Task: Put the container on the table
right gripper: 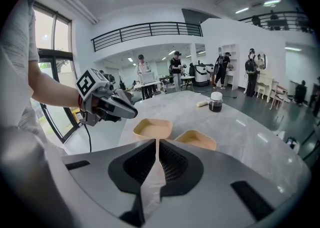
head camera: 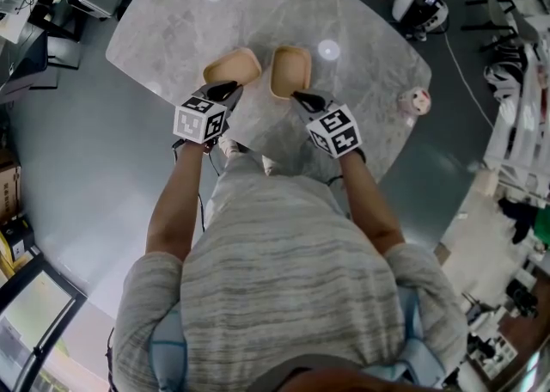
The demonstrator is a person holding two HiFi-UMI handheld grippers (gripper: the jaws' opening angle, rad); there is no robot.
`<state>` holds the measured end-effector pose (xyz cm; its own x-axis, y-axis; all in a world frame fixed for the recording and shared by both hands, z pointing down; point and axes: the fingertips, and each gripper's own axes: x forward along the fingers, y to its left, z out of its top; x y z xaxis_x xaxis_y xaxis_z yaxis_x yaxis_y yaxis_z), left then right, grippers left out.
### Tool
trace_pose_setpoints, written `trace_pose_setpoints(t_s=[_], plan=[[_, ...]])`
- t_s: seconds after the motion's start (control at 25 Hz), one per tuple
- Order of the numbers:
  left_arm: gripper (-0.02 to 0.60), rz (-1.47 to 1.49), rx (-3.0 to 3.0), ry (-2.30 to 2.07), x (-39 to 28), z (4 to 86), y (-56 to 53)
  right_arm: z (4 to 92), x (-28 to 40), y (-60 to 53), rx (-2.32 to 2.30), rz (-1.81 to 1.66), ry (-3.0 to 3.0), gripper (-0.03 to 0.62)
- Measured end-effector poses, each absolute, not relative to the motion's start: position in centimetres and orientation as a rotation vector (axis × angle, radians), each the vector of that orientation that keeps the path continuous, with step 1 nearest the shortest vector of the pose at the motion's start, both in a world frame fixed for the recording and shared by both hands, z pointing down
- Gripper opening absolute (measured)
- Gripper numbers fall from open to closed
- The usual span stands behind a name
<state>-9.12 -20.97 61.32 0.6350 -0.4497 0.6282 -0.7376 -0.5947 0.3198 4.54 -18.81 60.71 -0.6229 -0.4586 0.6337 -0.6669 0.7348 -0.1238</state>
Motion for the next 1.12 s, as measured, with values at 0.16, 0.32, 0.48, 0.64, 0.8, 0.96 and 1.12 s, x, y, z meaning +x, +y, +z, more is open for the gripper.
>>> trace_pose_setpoints(t_s=[0.16, 0.32, 0.48, 0.64, 0.8, 0.96, 1.12], plan=[[0.058, 0.471, 2.352, -0.928, -8.3, 58.1, -20.7, 59.0, 4.2, -18.5, 0.87, 0.482, -2.408, 0.02], [0.058, 0.316, 2.401, -0.912, -7.2, 55.2, -20.1, 56.5, 3.6, -18.1, 0.885, 0.452, -2.485, 0.02], [0.058, 0.26, 2.459, -0.885, -6.0, 53.3, -19.1, 54.3, 2.9, -17.4, 0.886, 0.432, -2.556, 0.02], [0.058, 0.199, 2.508, -0.871, -5.2, 51.4, -18.3, 52.4, 1.9, -16.4, 0.839, 0.408, -2.63, 0.02], [0.058, 0.145, 2.571, -0.868, -4.6, 49.8, -17.4, 51.3, 1.8, -15.8, 0.829, 0.384, -2.668, 0.02], [0.058, 0.119, 2.607, -0.872, -4.5, 48.6, -16.6, 50.1, 1.7, -15.4, 0.826, 0.376, -2.705, 0.02], [0.058, 0.104, 2.606, -0.884, -4.8, 48.0, -16.3, 49.6, 1.9, -15.3, 0.838, 0.396, -2.732, 0.02]])
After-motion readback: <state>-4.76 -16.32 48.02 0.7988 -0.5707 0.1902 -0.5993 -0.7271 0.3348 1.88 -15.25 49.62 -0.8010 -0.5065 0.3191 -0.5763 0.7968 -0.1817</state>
